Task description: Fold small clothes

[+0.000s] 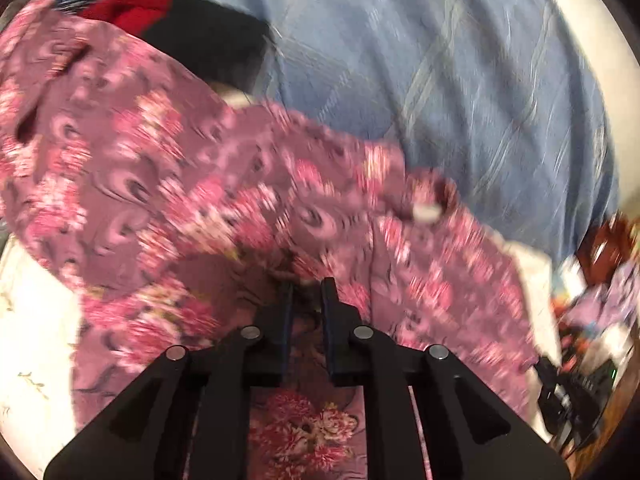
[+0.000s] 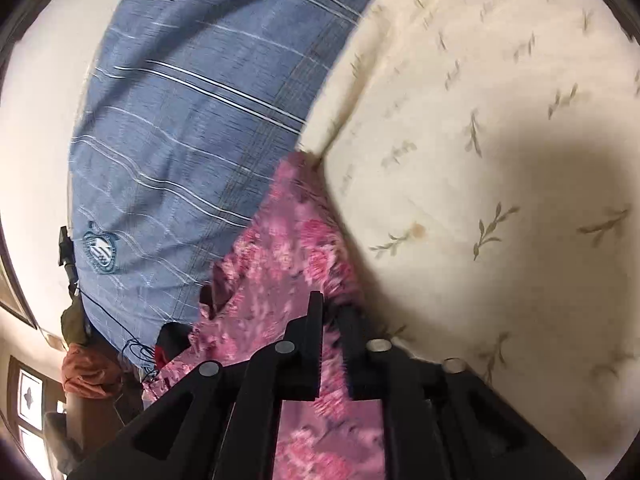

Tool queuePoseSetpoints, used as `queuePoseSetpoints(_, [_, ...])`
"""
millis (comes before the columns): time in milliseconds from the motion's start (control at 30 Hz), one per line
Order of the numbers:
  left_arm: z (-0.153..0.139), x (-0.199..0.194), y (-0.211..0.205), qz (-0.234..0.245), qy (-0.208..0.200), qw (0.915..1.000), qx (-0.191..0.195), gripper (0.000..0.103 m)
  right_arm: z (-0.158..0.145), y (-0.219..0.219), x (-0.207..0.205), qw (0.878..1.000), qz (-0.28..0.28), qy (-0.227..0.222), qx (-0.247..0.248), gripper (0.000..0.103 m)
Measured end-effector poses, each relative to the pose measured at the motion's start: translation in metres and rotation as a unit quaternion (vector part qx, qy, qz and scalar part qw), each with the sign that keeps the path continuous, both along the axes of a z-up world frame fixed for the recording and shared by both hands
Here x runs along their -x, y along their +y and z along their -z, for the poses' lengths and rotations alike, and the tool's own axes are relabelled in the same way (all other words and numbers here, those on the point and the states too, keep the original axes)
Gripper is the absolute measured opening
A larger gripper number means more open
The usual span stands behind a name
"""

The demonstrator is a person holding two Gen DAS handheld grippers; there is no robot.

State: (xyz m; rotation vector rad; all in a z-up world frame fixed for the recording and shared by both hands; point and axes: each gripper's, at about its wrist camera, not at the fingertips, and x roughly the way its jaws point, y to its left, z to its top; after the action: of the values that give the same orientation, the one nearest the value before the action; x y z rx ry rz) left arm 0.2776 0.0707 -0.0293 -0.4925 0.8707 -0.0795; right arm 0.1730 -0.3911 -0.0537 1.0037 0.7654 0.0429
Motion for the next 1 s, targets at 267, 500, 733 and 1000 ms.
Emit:
queuePoseSetpoints(267, [-0.009, 0.007, 0.001, 0.013, -0.072, 0.9968, 0.033, 0.056, -0.058, 0.043, -0.015, 0.986, -0.054, -0.092, 0.127, 0.035])
queuePoseSetpoints(500, [0.020, -0.013, -0.038, 0.046, 0.000, 0.9959, -0.078, 0.061, -0.002, 0.068, -0.044, 0.980, -0.095, -0.039, 0.169, 0.033])
queuePoseSetpoints(733, [-0.010, 0.004, 0.013, 0.002, -0.026, 0.9988, -0.041, 0.064, -0.005, 0.073, -0.038, 0.976, -0.101, -0.051, 0.186, 0.039])
queuePoseSetpoints(1000, [-0.022, 0.007, 0.180, -0.107, -0.005, 0.9943, 0.006, 0.075, 0.000, 0.074, -0.041, 0.977, -0.099, -0.061, 0.177, 0.041])
